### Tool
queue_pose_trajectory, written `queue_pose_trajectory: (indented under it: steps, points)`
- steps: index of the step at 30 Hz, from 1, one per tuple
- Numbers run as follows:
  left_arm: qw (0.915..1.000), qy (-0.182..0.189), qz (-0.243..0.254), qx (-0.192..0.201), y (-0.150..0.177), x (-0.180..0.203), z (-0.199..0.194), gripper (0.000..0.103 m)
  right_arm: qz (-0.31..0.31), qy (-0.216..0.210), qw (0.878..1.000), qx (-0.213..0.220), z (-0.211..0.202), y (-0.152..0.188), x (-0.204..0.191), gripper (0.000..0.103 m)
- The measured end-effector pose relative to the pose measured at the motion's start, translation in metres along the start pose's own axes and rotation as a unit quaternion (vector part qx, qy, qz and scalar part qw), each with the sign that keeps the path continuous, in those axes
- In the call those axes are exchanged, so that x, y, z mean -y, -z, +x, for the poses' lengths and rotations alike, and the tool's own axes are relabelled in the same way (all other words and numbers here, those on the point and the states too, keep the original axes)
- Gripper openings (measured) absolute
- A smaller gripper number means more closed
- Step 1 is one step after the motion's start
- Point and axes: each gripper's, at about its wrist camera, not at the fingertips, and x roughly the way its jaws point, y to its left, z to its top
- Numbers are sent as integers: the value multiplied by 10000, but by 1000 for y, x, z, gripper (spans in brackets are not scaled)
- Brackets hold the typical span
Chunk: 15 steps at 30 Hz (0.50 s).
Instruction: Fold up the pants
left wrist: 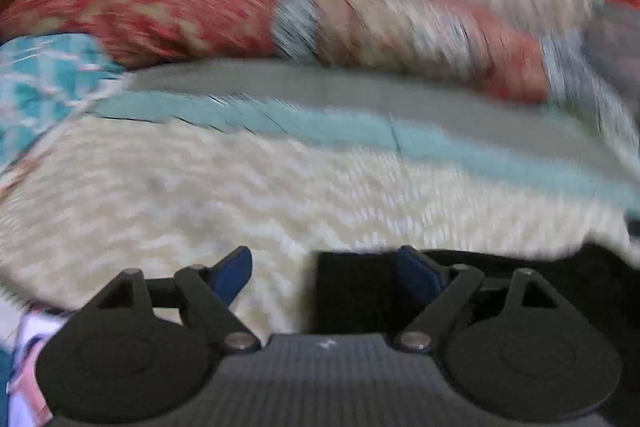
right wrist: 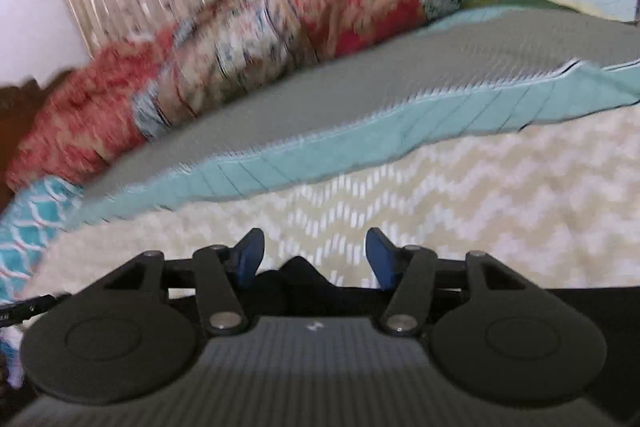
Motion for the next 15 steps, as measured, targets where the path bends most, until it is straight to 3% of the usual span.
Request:
queue_pose_trajectory:
  steps: [2, 5, 8, 11, 15]
  points:
    - [9988, -37, -472, 127, -1, -15, -25, 80, 96, -100, 9999, 18, -36, 1, 8, 59]
    - [9960, 333, -824, 133, -3, -18, -49, 78, 143, -134, 9998, -22, -84, 11, 21, 59]
    - [9943, 829, -654, 136, 3, 13, -61, 78, 298, 2, 9996, 23, -124, 33, 47, 59]
    - [9913, 1291, -197, -181, 20, 62, -53, 78, 769, 459, 9957, 248, -154, 55, 80, 59]
    - [9863, 1346, 328, -899, 54, 119, -17, 78, 1626, 1068, 9782, 731, -215, 90, 142, 59]
